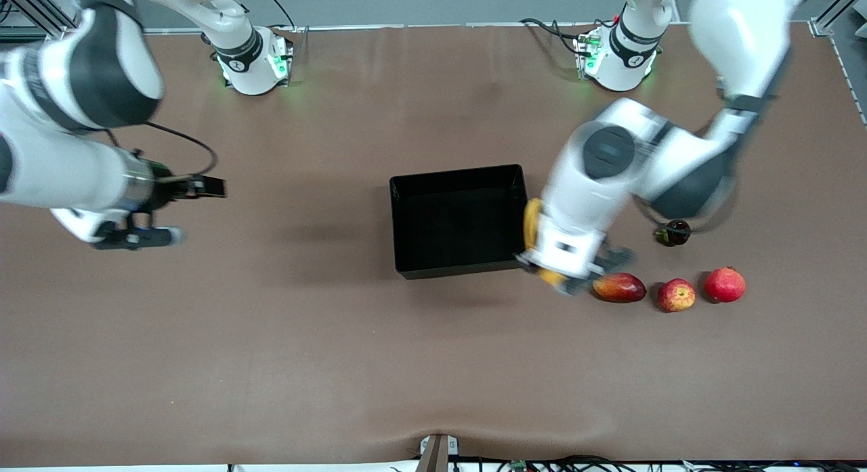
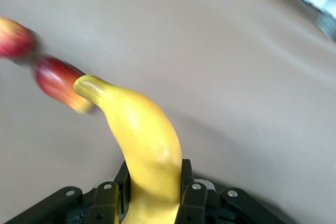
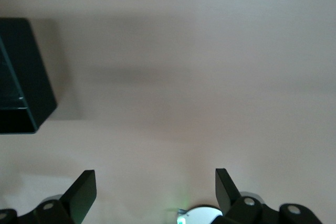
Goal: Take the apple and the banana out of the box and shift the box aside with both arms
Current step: 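Set the banana below the fruits while the right gripper nears the tray, then grip the tray rim with the right gripper while the left gripper withdraws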
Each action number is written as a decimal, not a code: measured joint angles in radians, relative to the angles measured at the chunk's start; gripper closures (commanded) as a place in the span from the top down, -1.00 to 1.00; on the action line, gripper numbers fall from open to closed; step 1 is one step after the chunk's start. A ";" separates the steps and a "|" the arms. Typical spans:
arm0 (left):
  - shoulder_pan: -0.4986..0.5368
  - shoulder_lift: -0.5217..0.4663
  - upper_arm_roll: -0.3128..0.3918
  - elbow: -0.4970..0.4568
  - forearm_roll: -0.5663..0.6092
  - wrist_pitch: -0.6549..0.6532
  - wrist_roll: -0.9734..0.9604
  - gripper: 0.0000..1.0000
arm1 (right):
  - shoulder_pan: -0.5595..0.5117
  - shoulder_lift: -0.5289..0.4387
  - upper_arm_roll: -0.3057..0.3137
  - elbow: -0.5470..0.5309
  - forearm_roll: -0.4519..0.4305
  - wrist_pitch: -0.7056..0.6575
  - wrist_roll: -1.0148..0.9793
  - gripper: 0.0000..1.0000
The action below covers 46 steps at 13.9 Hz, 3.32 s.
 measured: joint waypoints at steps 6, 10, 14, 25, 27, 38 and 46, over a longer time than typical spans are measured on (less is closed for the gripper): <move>0.263 0.135 0.140 -0.022 -0.001 0.269 0.127 -1.00 | 0.159 0.052 0.000 -0.118 0.057 0.236 0.082 1.00; 0.250 0.241 0.234 0.009 -0.019 0.396 0.135 -1.00 | 0.298 0.160 0.002 -0.134 0.058 0.434 0.223 1.00; 0.217 0.327 0.274 0.097 -0.079 0.422 0.130 -1.00 | 0.345 0.258 0.000 -0.135 0.058 0.546 0.240 1.00; 0.073 0.386 0.459 0.169 -0.190 0.476 0.168 1.00 | 0.412 0.355 0.000 -0.127 0.140 0.667 0.312 -1.00; 0.073 0.357 0.450 0.183 -0.190 0.397 0.222 1.00 | 0.413 0.356 -0.001 -0.125 0.140 0.667 0.329 -1.00; 0.145 -0.197 0.277 0.194 -0.265 -0.372 0.694 1.00 | 0.358 0.331 -0.023 -0.071 0.142 0.532 0.382 -1.00; 0.171 -0.495 0.272 0.045 -0.363 -0.501 0.824 1.00 | 0.075 0.158 -0.036 -0.192 0.139 0.410 0.145 -1.00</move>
